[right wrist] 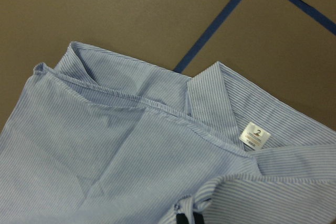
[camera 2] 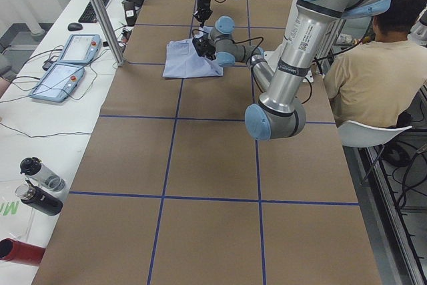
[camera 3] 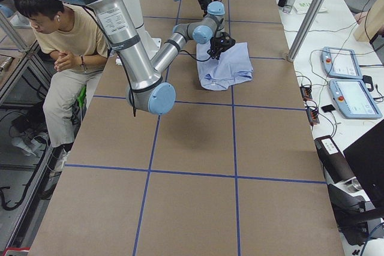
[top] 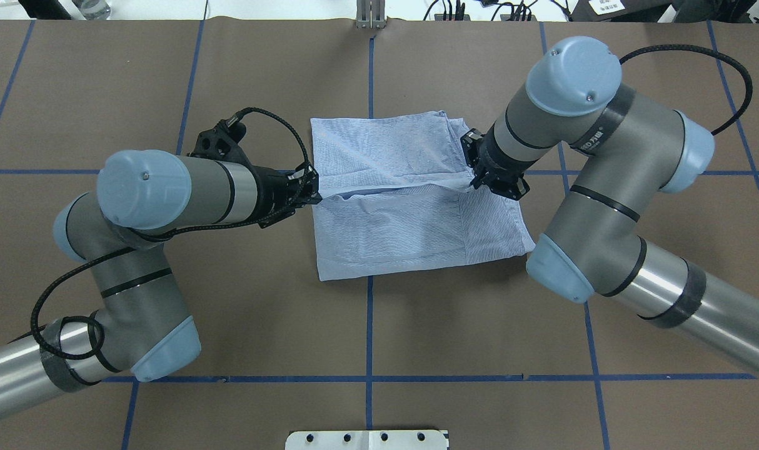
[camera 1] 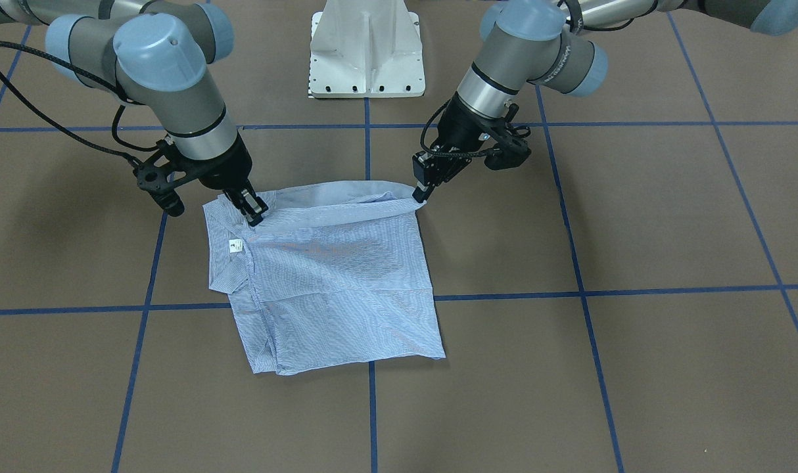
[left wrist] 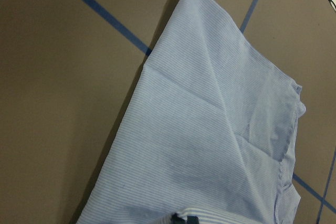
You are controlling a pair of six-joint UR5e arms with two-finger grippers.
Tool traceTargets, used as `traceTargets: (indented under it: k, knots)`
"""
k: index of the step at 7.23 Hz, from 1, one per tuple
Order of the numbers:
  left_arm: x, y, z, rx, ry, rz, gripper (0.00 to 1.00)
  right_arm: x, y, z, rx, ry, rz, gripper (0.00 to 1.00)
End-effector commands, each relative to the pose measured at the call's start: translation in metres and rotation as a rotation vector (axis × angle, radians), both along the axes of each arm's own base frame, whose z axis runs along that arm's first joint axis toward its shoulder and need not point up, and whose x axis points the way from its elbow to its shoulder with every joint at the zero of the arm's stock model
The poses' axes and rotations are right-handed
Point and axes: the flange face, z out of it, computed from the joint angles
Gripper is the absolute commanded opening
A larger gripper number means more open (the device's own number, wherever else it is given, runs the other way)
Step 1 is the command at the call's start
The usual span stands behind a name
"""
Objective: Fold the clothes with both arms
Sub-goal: 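Lift both near corners and fold them over to the far edge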
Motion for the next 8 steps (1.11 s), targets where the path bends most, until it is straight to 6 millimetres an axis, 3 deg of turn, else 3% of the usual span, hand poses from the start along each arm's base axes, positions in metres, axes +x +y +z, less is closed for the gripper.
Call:
traceTargets:
  k: [1, 2, 3, 5, 8]
  knots:
    - [-0.004, -0.040, 0.006, 0.027, -0.046, -0.039, 0.00, -0.018, -0.052, 0.001, 0.011, 0.050, -0.012, 0.00]
    - [-0.005, -0.060, 0.007, 0.036, -0.054, -0.060, 0.00, -0.022, -0.082, -0.004, 0.015, 0.073, -0.012, 0.00]
    - [0.003, -0.076, 0.017, 0.039, -0.068, -0.068, 0.00, -0.030, -0.095, 0.002, 0.019, 0.093, -0.033, 0.00]
    - [0.009, -0.100, 0.036, 0.047, -0.063, -0.089, 0.00, -0.050, -0.131, 0.028, 0.065, 0.076, -0.040, 0.00]
    - [0.030, -0.135, 0.055, 0.051, -0.079, -0.107, 0.00, -0.057, -0.153, 0.049, 0.091, 0.100, -0.070, 0.00]
